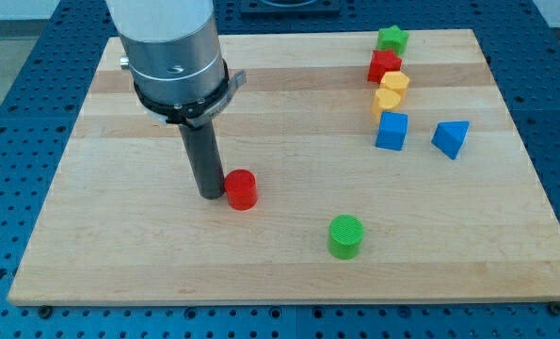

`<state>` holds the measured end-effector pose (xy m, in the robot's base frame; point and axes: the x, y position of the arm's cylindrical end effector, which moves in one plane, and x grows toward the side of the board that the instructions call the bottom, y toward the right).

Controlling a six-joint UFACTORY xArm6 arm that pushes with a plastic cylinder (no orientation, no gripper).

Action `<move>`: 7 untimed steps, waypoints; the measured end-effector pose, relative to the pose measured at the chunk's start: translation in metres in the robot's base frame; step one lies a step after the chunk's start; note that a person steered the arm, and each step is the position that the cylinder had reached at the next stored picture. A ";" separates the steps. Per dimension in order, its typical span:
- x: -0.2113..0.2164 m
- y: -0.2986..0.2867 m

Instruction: Slide the red circle towards the green circle

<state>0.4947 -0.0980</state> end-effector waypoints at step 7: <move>0.006 0.116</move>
